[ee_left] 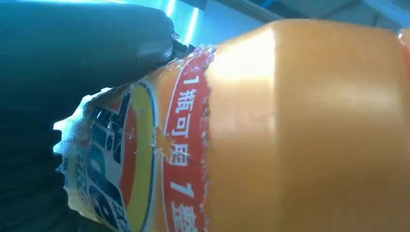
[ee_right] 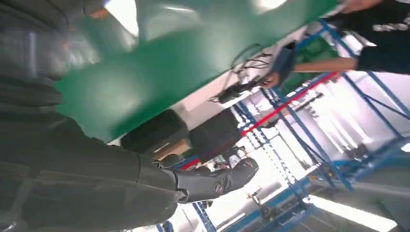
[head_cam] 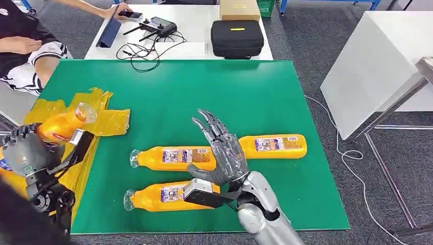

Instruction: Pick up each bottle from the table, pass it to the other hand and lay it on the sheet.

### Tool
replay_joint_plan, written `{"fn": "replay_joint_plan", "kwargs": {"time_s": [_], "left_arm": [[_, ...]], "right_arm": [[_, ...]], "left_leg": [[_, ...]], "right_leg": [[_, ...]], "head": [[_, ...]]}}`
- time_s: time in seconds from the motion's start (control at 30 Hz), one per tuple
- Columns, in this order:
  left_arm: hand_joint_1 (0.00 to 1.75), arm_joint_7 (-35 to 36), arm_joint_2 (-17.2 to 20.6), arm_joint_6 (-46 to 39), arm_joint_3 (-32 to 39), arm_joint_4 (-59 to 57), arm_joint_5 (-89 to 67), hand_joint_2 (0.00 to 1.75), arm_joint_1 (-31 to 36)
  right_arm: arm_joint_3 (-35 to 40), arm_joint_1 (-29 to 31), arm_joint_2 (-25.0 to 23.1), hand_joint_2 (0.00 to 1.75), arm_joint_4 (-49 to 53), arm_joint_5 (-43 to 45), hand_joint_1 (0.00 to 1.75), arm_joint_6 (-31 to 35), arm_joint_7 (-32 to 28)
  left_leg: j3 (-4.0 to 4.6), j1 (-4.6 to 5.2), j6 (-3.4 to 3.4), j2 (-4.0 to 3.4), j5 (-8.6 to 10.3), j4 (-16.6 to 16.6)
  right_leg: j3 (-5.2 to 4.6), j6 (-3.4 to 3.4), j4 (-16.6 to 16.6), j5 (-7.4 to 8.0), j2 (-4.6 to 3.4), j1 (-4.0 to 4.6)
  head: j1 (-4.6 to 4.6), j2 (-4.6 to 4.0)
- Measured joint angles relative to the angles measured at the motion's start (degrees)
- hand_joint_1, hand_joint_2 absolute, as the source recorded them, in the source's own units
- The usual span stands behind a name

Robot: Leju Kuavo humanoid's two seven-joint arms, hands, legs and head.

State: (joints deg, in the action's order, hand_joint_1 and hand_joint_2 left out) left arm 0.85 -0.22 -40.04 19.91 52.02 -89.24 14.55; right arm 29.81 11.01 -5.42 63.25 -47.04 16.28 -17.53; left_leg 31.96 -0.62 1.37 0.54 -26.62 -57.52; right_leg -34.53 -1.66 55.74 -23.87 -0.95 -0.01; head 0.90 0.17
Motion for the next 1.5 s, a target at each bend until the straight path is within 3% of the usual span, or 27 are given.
{"fn": "replay_joint_plan", "kwargs": {"time_s": [0.03,0.1,0.17,0.53,0.9,1.17,1.5], "left_arm": [[0.00,0.00,0.00,0.00,0.00,-0.15,-0.02,1.75,-0.04],[0.00,1.34,0.26,0.00,0.22,-2.71,-0.44,1.75,-0.61],[0.00,2.84,0.26,-0.02,0.22,-10.11,-0.61,1.75,-0.62],[0.00,4.22,0.26,-0.07,-1.55,-17.77,-0.50,1.75,0.41],[0.00,-4.51,-0.18,-0.09,-0.90,-19.69,7.88,1.75,1.56],[0.00,-15.53,-1.46,-0.09,1.64,-20.72,19.20,1.75,4.01],[0.00,-18.73,-2.97,-0.09,1.88,-21.07,24.00,1.75,6.74]], "right_arm": [[-0.02,-0.04,0.04,1.75,-0.02,-0.20,0.00,0.00,0.10],[-0.07,-0.93,0.68,1.75,-0.15,-3.02,0.00,0.00,1.22],[0.06,-1.51,0.61,1.75,-1.02,-7.73,0.00,-4.01,2.31],[0.39,-0.15,-0.09,1.75,-5.14,-10.05,0.00,-6.25,2.93],[2.54,1.07,-1.38,1.75,-10.52,-11.01,0.00,-10.93,2.58],[5.99,2.79,-2.27,1.75,-16.74,-10.66,0.00,-15.08,3.14],[10.40,3.05,-2.54,1.75,-20.83,-10.64,0.00,-17.49,7.12]], "left_leg": [[0.00,0.00,0.00,0.00,0.00,0.00],[0.05,0.00,0.00,-0.02,0.00,0.00],[0.06,-0.01,0.00,-0.04,0.00,0.00],[0.06,0.00,0.00,-0.04,0.00,0.00],[0.06,-0.02,0.00,-0.05,0.01,0.00],[0.05,-0.01,0.00,-0.02,0.01,0.00],[0.05,-0.01,0.00,-0.04,0.01,-0.01]], "right_leg": [[0.00,0.00,0.00,0.00,0.00,0.00],[-0.04,0.00,0.00,0.00,-0.01,0.00],[-0.04,0.00,0.01,0.01,-0.01,0.00],[-0.04,0.00,0.01,0.01,-0.01,0.00],[-0.05,0.00,0.01,0.01,-0.01,0.01],[-0.03,0.00,0.01,0.01,-0.01,0.00],[-0.04,0.00,0.01,0.01,-0.01,0.00]], "head": [[0.00,0.00],[-0.02,0.00],[-0.02,0.00],[0.00,0.00],[0.00,0.00],[-0.02,0.00],[0.00,0.00]]}}
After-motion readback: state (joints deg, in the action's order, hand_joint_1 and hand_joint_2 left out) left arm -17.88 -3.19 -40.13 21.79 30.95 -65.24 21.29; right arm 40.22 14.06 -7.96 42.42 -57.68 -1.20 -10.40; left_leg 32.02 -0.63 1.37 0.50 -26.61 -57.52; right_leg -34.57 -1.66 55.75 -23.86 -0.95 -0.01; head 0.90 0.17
